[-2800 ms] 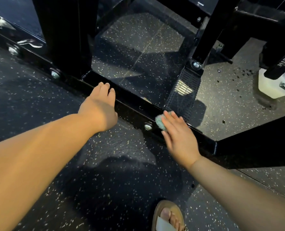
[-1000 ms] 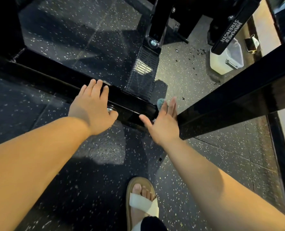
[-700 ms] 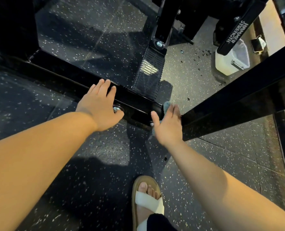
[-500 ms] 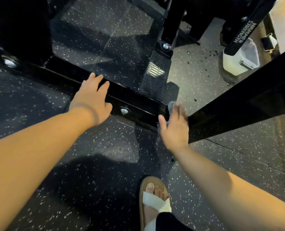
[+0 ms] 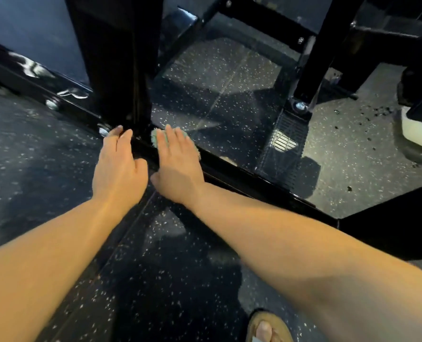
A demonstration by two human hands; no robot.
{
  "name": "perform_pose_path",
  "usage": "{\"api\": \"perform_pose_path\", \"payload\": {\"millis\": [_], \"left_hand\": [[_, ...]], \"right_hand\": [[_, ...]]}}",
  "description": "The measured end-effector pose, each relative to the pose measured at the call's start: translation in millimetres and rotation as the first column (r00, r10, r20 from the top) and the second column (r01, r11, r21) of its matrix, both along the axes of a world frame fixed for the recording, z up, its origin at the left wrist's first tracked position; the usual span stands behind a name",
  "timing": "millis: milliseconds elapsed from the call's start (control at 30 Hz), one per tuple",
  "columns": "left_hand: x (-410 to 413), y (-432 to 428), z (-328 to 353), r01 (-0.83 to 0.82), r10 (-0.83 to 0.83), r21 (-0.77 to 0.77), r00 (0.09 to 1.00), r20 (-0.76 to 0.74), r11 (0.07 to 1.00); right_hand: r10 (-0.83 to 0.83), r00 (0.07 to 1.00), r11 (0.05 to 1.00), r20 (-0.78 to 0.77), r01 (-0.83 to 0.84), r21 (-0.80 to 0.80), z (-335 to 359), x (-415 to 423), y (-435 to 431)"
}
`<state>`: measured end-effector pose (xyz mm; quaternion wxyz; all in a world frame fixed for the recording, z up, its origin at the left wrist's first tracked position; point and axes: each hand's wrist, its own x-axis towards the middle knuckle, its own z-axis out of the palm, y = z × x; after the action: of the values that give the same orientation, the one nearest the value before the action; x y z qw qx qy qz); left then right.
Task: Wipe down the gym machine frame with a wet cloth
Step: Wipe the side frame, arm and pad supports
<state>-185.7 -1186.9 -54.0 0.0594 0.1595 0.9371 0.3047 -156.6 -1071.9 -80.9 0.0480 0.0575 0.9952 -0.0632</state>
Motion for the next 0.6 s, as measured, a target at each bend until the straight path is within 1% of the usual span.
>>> {"api": "perform_pose_path", "payload": {"millis": [67,133,167,233,267,333,400,533,600], "left_hand": [[-9,-3,8,-0.099,0.099,0.045,0.995,0.017,0.994],[-15,-3,13,-0.129,0.125,0.065,0.990,0.064,0.990],[-16,0,14,-0.126,0.118,0.076,0.988,0.103,0.989],[-21,4,12,-0.114,0.090,0.118,0.978,0.191,0.986],[-22,7,9,-0.108,0.070,0.155,0.970,0.232,0.982],[-23,10,2,-0.112,0.029,0.247,0.948,0.318,0.963],[-23,9,-4,-0.138,0.009,0.318,0.927,0.375,0.938],[-26,7,-11,-0.108,0.004,0.295,0.943,0.333,0.949],[-27,8,-11,-0.103,0.006,0.273,0.942,0.336,0.957]], "right_hand": [[0.013,1.000,1.000,0.017,-0.012,-0.020,0,-15,-3],[0.084,0.996,0.996,-0.007,-0.084,0.002,1,0,14],[0.101,0.993,0.995,-0.062,-0.100,0.021,2,16,27],[0.080,0.975,0.996,-0.206,-0.070,0.059,-2,53,52],[0.058,0.974,0.996,-0.218,-0.042,0.077,-4,69,62],[0.009,0.984,0.994,-0.179,0.010,0.107,-13,85,70],[-0.026,0.988,0.994,-0.155,0.043,0.105,-13,68,64],[0.012,0.999,0.996,-0.049,-0.007,0.087,-6,-8,19],[-0.034,0.999,0.993,0.026,0.030,0.117,-1,-43,-2]]}}
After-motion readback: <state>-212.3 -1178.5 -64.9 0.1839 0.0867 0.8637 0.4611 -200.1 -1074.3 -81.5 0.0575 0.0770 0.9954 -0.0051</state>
